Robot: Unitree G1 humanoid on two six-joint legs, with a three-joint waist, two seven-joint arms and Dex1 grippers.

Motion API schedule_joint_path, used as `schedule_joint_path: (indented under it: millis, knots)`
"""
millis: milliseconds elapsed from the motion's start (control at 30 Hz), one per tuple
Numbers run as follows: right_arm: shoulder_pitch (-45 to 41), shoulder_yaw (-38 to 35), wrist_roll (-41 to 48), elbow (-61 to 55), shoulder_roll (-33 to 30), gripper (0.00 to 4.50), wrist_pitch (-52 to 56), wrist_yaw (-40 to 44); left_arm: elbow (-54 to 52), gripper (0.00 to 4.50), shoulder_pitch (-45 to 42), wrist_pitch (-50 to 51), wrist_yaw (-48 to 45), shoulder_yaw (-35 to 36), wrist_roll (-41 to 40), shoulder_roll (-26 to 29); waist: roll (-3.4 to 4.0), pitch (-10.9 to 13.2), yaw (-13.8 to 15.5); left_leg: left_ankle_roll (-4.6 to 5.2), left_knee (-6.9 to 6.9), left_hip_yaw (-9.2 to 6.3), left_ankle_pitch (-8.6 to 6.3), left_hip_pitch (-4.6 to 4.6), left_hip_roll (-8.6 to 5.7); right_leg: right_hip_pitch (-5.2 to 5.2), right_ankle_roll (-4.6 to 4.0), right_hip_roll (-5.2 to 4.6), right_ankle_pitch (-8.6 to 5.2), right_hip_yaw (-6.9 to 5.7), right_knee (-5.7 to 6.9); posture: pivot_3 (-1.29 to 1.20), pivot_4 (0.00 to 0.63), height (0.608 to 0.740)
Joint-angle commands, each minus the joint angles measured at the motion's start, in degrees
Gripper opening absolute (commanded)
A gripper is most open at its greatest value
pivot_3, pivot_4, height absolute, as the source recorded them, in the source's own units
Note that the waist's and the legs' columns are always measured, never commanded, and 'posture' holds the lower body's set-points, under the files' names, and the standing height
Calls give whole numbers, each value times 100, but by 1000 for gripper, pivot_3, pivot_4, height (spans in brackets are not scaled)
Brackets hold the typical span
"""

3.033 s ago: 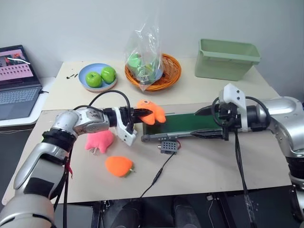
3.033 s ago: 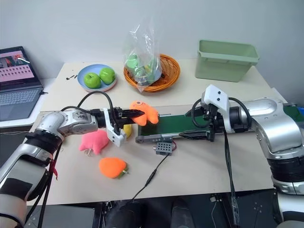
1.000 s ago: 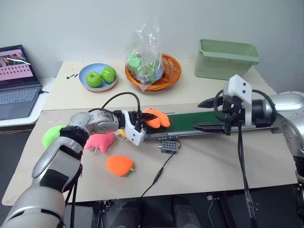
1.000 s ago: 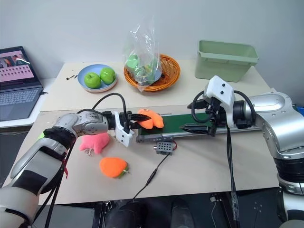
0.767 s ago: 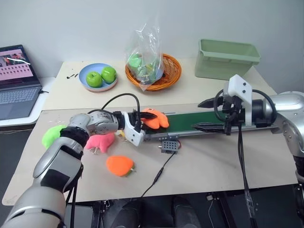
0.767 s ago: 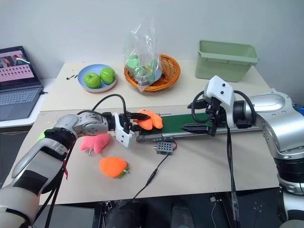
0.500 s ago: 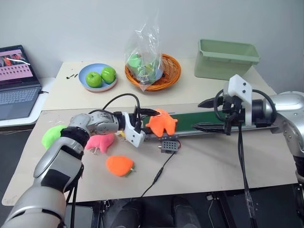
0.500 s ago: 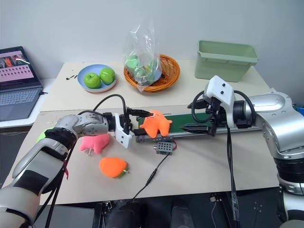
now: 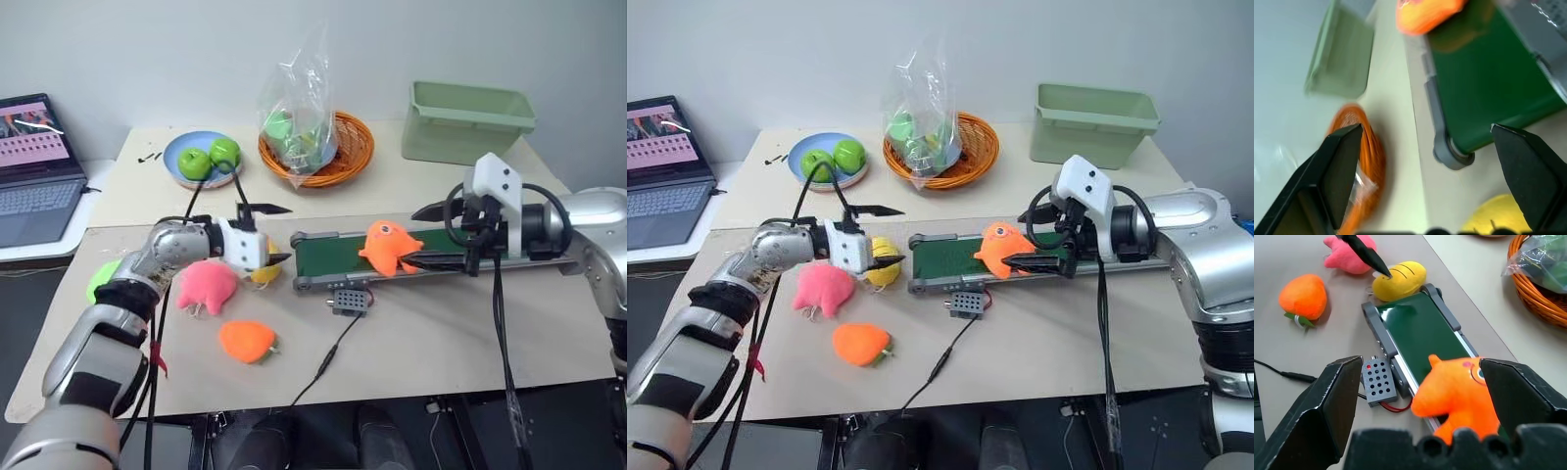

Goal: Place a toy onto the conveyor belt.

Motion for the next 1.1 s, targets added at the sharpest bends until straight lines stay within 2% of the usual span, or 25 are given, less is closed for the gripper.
schedule_joint_path:
  millis: [33,200,333,700,1100]
  knots:
    - [-245,-113,-44,83,-93,4500,-281,109,-1730,4453,507,3172,-661,962,-2275,311,0,0,-38,1,1,0,-1,0,1,-1,0,0,0,-1,-1,0,150,740]
    - [-288,30,-192,423,-91,4500,-615,378,-3165,4453,1391,5049,-458,1920,-3306,806,1,-1,-161,-23,0,5,12,13,3,-1,0,1,0,-2,6,0,150,740]
    - [-546,97,-168,697,83,4500,-718,508,-3971,4453,1700,6037,22,2611,-3993,820,1,0,-131,-11,-6,11,3,32,7,8,-2,1,0,2,-8,0,150,740]
    - [-968,310,-239,1178,470,4500,-931,833,-4730,4453,2106,6368,652,3106,-3895,438,1,0,-95,-30,-30,19,10,62,9,21,-16,1,9,10,-11,0,150,740]
    - [-1059,364,-356,1405,571,4500,-1053,958,-4716,4453,1803,6757,460,2827,-3576,492,1,0,-88,-30,-33,22,9,61,9,20,-17,1,9,10,-13,0,150,740]
